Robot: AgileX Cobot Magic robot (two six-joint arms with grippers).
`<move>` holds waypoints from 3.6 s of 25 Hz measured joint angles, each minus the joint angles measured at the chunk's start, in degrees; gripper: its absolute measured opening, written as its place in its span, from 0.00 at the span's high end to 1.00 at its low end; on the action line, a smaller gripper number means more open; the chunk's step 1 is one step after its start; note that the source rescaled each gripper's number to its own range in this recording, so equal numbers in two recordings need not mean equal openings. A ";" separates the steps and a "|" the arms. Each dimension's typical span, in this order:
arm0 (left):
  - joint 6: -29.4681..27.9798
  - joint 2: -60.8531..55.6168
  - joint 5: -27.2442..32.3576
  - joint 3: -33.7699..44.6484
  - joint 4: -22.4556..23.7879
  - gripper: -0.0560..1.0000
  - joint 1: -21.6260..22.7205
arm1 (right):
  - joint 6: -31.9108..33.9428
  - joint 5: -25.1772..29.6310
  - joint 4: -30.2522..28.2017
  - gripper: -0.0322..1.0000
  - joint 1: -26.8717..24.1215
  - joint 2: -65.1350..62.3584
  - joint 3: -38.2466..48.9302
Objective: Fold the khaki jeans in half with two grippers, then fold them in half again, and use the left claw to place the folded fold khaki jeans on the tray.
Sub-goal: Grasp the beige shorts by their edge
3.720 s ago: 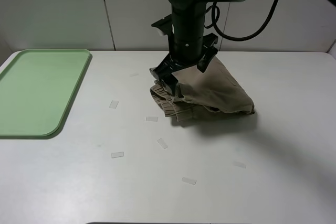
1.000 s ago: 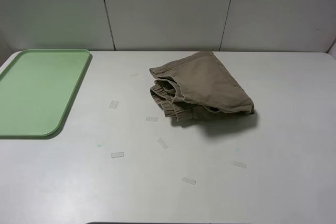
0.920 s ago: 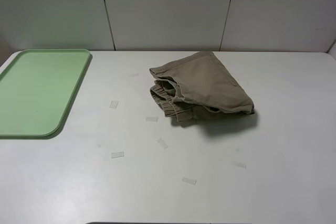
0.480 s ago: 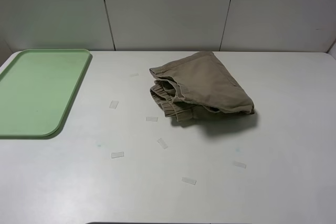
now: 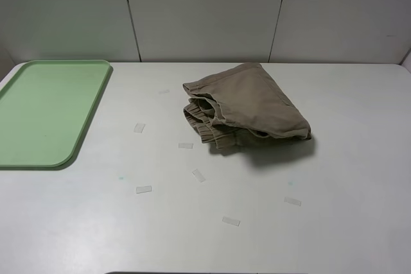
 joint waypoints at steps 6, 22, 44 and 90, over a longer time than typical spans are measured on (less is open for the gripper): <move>0.00 0.00 0.00 0.00 0.00 0.11 0.00 | 0.00 0.00 0.00 0.00 0.00 0.00 0.00; 0.00 0.00 0.00 0.00 0.00 0.11 0.00 | 0.00 0.00 0.00 0.00 0.00 0.00 0.00; 2.81 40.67 -1.26 -18.56 0.76 0.12 -1.77 | 0.00 0.00 0.00 0.00 0.00 0.00 0.00; -28.84 123.01 -25.45 -62.59 -2.11 0.00 -46.74 | 0.00 0.00 0.01 0.00 0.00 0.00 0.00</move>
